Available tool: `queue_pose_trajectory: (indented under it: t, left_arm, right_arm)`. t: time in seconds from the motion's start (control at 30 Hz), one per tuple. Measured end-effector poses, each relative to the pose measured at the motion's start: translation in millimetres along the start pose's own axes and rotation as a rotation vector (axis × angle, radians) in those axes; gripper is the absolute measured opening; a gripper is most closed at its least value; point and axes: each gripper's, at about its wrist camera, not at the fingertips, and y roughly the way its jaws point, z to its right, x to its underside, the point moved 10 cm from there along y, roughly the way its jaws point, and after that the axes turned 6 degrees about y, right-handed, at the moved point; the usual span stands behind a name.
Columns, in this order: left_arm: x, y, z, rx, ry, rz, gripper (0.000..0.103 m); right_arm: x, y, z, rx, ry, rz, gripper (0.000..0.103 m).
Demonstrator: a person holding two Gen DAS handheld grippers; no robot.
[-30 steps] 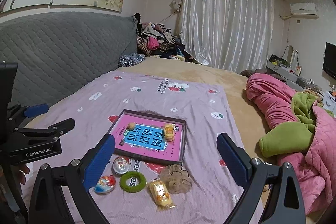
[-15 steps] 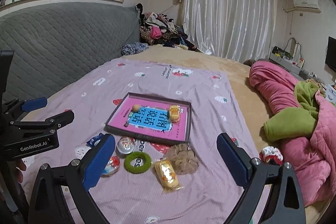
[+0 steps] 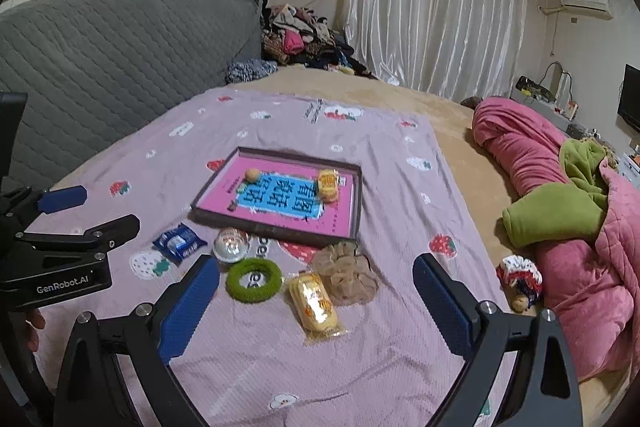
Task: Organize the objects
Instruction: 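Withdraw both open tools from the tray back toward the remaining items, then move left tool to the blue Kinder egg while right tool moves to the other yellow bag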
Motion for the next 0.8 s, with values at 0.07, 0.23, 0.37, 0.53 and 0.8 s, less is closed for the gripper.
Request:
queue_pose_trajectory:
  t: [0.07, 0.23, 0.37, 0.53, 0.8]
  left_arm:
    - [4.9, 4.9, 1.3, 0.004, -0.002, -0.01, 0.084]
    - [15.0, 15.0, 6.0, 0.009, 0.006, -0.033, 0.084]
    - [27.4, 26.1, 9.6, 0.012, 0.016, -0.057, 0.084]
    - [45.2, 42.2, 12.8, 0.019, 0.019, -0.087, 0.084]
    - [65.8, 59.8, 17.3, 0.059, 0.016, -0.09, 0.084]
  right_arm:
    - [4.0, 3.2, 0.8, -0.002, 0.002, -0.007, 0.098]
    - [14.1, 12.2, 1.5, -0.008, 0.001, -0.03, 0.098]
    - [25.0, 20.6, 3.1, -0.01, 0.004, -0.049, 0.098]
    - [44.7, 35.8, 6.3, -0.014, 0.017, -0.087, 0.098]
    - [70.8, 55.5, 6.4, -0.016, 0.011, -0.13, 0.098]
